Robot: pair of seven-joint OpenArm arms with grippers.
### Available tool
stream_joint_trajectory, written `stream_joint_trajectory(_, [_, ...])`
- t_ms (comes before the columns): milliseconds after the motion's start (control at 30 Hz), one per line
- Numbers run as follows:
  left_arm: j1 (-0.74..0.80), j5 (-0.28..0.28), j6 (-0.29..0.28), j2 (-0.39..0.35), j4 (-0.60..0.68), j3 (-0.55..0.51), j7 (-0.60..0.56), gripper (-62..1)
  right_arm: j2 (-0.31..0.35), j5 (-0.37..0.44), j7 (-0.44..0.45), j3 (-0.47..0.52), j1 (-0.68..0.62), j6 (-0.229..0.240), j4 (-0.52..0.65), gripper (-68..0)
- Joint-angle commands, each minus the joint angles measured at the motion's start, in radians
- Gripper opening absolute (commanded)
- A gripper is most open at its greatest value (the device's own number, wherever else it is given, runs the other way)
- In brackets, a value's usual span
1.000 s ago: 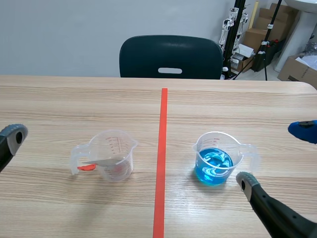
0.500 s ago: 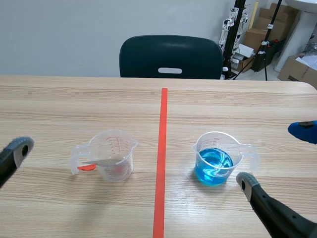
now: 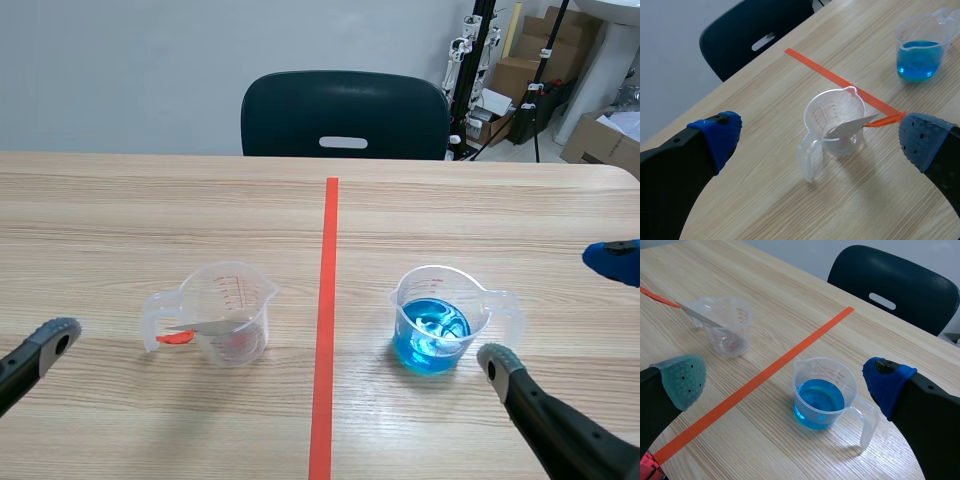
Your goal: Do the redox reaction experiment. return to the home posture
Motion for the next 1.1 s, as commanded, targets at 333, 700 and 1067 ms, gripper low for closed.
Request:
stream_joint_trajectory(333, [-0.009,-0.011,0.002,0.005,0.014,0.003,-0.018,1.4,0.0,0.011,0.018,0.006,0.006,0.001,0.019,0.4])
stream_joint_trajectory(700, [-0.009,-0.011,0.002,0.005,0.014,0.003,0.002,1.4,0.0,0.003,0.017,0.007,0.006,-0.008,0.019,0.4])
stream_joint_trajectory(1067, [-0.009,-0.011,0.002,0.005,0.014,0.003,0.002,1.4,0.0,-0.065,0.013,0.007,0.006,-0.02,0.019,0.4])
